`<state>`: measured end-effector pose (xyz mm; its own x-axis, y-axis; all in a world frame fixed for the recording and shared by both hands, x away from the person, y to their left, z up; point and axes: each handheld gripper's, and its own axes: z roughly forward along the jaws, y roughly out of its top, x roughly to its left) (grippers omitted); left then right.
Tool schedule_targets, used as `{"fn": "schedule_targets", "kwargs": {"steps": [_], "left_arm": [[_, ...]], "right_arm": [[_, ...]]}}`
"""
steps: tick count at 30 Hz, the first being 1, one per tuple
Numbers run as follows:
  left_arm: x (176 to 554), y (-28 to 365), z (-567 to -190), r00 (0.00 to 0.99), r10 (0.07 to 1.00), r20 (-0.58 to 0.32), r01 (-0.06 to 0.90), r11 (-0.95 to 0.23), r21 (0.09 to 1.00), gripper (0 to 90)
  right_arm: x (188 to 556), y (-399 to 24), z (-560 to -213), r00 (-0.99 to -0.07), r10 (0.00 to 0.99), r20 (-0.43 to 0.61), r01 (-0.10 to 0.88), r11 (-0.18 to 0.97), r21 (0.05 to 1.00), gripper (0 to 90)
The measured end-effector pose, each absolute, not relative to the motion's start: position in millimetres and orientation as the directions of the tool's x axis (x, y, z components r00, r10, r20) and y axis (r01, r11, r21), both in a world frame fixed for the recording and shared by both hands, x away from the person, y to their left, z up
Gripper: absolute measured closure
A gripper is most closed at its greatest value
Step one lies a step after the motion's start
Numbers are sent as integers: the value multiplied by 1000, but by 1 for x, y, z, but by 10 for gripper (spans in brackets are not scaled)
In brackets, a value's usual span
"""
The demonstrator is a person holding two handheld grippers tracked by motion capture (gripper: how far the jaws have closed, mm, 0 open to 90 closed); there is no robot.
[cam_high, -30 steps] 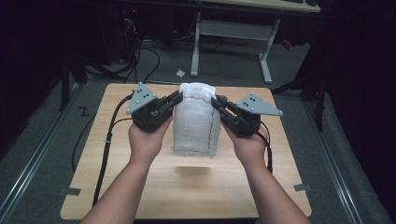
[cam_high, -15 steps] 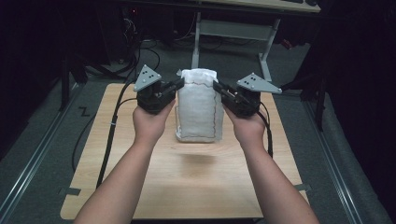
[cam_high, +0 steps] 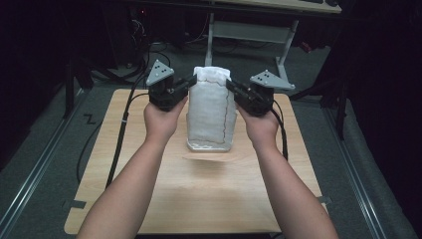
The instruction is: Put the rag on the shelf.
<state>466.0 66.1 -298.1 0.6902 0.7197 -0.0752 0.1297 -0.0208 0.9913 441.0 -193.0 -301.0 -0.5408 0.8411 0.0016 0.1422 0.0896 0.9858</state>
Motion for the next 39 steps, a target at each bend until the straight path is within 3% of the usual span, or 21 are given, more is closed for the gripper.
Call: {"fn": "schedule_targets", "kwargs": {"steps": [10,18,29,39], "left_arm": [[505,62,-302,667,736,-112,169,-3,986,856],[542,56,-330,640,755,-145,254,-30,967,854],[564,52,-360,622,772,-131,342,-117,933,850],[571,55,-385,629,755,-185,437,-147,887,834]], "right_arm": [[480,-199,-301,-541,839,56,182,52,982,817],[517,-198,-322,-529,849,20,257,138,957,815],[545,-195,-346,-532,847,15,343,200,918,813],[555,-196,-365,-518,853,63,428,195,883,791]]}}
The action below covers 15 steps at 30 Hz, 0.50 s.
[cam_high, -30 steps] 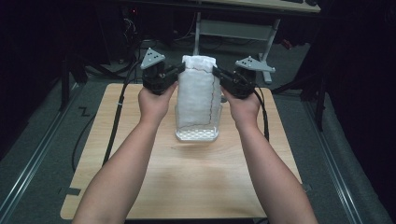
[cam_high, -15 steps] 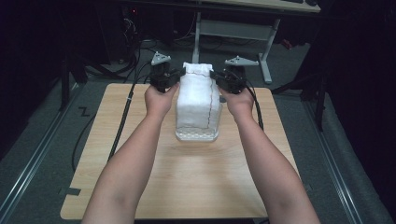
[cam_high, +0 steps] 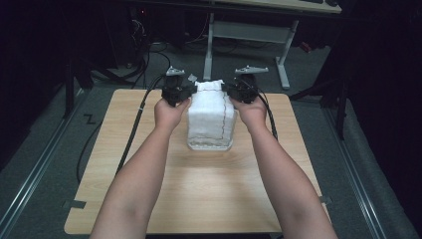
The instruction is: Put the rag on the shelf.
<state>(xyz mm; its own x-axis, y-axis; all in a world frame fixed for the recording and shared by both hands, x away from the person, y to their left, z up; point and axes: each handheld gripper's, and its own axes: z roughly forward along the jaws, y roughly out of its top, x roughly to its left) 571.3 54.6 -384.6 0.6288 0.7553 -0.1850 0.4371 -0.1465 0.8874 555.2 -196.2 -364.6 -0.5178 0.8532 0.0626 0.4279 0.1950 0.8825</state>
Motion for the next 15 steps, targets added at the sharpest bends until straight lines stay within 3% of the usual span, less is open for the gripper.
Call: {"fn": "schedule_targets", "kwargs": {"steps": [4,6,9,15], "left_arm": [[572,56,-388,624,756,-195,449,-143,882,809],[573,58,-388,613,759,-219,460,-117,880,680],[574,61,-386,594,773,-223,459,-98,883,613],[573,63,-382,588,779,-220,447,-86,891,595]], "right_arm": [[557,-196,-368,-503,862,69,447,191,874,721],[558,-197,-368,-499,863,79,446,178,877,671],[559,-198,-366,-495,865,88,442,163,882,650],[559,-199,-362,-494,866,76,433,169,885,638]]}}
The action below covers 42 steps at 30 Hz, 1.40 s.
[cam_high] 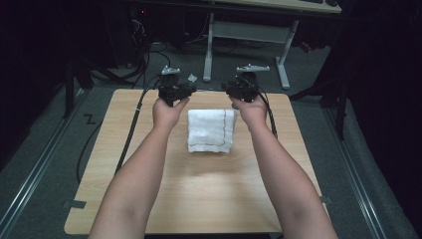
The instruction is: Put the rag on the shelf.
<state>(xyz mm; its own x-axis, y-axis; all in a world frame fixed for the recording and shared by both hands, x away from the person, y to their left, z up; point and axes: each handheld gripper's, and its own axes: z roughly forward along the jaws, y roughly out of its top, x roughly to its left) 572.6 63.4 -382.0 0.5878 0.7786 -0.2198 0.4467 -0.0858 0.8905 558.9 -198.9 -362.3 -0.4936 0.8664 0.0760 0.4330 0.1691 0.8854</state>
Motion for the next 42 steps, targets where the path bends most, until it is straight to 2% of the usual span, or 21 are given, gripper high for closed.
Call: {"fn": "schedule_targets", "kwargs": {"steps": [10,21,29,33,42], "left_arm": [[565,71,-380,582,783,-220,436,-72,897,586],[528,106,-390,588,782,-204,409,-71,910,571],[481,136,-407,593,784,-186,395,-82,915,557],[451,152,-425,598,790,-136,380,-129,916,549],[386,173,-469,606,778,-169,416,-128,900,535]], "right_arm": [[553,-207,-362,-496,865,75,430,170,887,584],[510,-231,-358,-490,872,24,362,178,915,542],[466,-252,-376,-476,879,8,339,175,924,528],[442,-256,-389,-486,874,-22,336,210,918,516],[384,-254,-428,-513,855,-78,333,282,900,484]]}}
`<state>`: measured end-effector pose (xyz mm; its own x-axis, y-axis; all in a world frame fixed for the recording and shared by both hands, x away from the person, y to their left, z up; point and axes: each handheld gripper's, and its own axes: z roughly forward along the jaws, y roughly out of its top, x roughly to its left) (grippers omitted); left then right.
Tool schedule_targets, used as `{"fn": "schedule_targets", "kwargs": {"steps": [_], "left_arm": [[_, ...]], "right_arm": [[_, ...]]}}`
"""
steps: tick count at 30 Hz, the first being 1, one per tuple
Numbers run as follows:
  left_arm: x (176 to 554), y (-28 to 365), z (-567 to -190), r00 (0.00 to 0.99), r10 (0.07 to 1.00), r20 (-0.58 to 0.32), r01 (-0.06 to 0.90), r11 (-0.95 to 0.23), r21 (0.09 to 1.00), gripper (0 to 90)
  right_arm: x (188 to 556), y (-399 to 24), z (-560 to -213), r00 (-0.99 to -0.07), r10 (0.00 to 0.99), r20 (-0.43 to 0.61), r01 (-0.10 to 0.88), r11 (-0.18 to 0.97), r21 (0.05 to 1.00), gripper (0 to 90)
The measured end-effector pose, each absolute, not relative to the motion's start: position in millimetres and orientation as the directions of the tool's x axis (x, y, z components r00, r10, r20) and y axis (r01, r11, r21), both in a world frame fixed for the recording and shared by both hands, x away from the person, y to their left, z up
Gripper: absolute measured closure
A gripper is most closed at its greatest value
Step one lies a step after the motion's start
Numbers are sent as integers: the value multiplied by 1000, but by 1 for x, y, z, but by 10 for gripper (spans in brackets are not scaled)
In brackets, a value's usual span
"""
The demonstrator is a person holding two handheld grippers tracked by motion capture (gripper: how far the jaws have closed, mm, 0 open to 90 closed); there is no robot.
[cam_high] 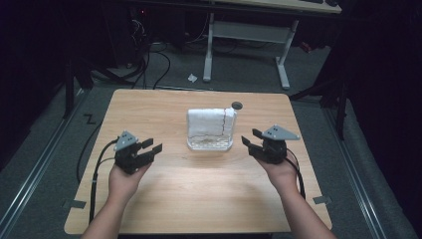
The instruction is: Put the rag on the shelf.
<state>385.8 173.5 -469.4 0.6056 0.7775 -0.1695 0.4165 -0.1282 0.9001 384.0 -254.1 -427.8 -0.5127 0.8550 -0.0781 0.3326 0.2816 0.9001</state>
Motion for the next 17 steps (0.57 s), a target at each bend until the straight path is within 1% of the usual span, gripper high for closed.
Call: {"fn": "schedule_targets", "kwargs": {"steps": [6,9,10,12,13,14,15,17], "left_arm": [[344,178,-499,610,773,-175,465,-170,869,514],[324,176,-515,613,772,-170,486,-199,851,492],[316,174,-523,618,766,-178,507,-215,835,484],[313,170,-530,618,758,-209,553,-230,801,480],[314,166,-532,621,754,-214,573,-250,780,474],[314,163,-533,630,751,-199,566,-268,780,468],[315,160,-533,638,748,-184,554,-280,784,465],[318,159,-534,637,746,-196,552,-264,791,465]], "right_arm": [[349,-256,-458,-503,860,-86,356,297,886,459],[335,-260,-475,-494,869,-30,406,262,876,437],[331,-261,-479,-489,872,-20,418,255,872,437],[317,-265,-499,-463,886,-12,433,238,869,439],[312,-267,-507,-449,893,-17,432,234,871,468],[307,-269,-516,-442,897,-11,457,235,858,488],[308,-272,-515,-448,894,13,493,235,838,433],[309,-278,-509,-431,902,6,456,212,864,436]]}}
